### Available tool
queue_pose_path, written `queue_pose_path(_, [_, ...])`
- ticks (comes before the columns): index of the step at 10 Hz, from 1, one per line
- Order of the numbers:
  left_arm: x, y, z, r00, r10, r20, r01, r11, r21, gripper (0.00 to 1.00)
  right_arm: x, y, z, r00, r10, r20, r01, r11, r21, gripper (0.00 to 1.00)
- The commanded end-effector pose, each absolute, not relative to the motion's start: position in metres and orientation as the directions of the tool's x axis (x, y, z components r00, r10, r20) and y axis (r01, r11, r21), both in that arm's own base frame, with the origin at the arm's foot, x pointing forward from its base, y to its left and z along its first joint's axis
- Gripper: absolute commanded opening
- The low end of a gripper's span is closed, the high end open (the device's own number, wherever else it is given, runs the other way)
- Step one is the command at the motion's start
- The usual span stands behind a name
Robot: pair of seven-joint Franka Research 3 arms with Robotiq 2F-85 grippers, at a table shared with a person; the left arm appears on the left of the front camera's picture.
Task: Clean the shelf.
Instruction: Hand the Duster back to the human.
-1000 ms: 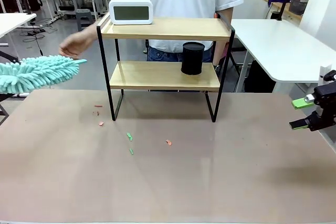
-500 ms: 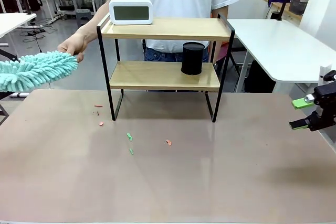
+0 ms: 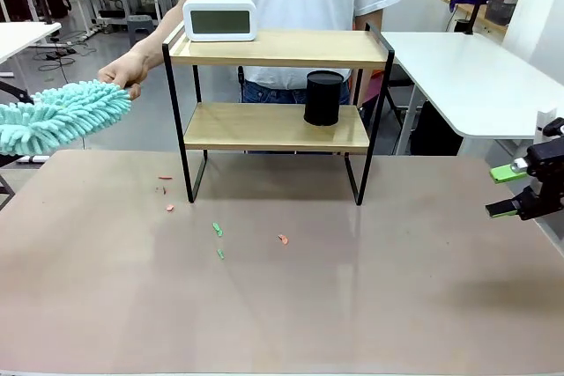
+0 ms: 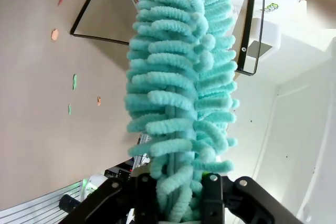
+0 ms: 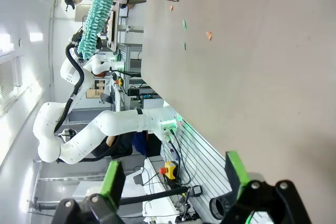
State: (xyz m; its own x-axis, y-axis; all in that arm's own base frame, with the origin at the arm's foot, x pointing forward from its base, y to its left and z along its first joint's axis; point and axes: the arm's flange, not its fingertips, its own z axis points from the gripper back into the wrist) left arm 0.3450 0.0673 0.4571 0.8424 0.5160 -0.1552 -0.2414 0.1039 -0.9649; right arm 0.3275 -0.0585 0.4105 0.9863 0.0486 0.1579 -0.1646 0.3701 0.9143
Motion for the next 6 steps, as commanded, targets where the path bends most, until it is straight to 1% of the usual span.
queue_pose_path(1, [0.342,0.062,0.461,0.859,0.496,-0.127,-0.184,0.067,-0.981,1.00,0.328,-0.061,0.414,0.988,0.048,0.150,-0.157,0.374,0.914,1.00])
queue_pose_path(2, [0.343,0.058,0.461,0.873,0.472,-0.121,-0.173,0.069,-0.983,0.78,0.328,-0.061,0.414,0.988,0.048,0.150,-0.157,0.374,0.914,1.00])
queue_pose_path(3, [0.346,0.054,0.460,0.881,0.461,-0.110,-0.160,0.072,-0.984,1.00,0.328,-0.061,0.414,0.988,0.048,0.150,-0.157,0.374,0.914,1.00])
queue_pose_path(4, [0.350,0.047,0.456,0.909,0.410,-0.076,-0.112,0.065,-0.992,1.00,0.328,-0.061,0.414,0.988,0.048,0.150,-0.157,0.374,0.914,1.00])
queue_pose_path(5, [0.358,0.038,0.448,0.935,0.356,-0.004,-0.031,0.069,-0.997,1.00,0.328,-0.061,0.414,0.988,0.048,0.150,-0.157,0.374,0.914,1.00])
queue_pose_path(6, [0.369,0.031,0.435,0.952,0.307,0.015,-0.007,0.070,-0.998,1.00,0.328,-0.061,0.414,0.988,0.048,0.150,-0.157,0.374,0.914,1.00])
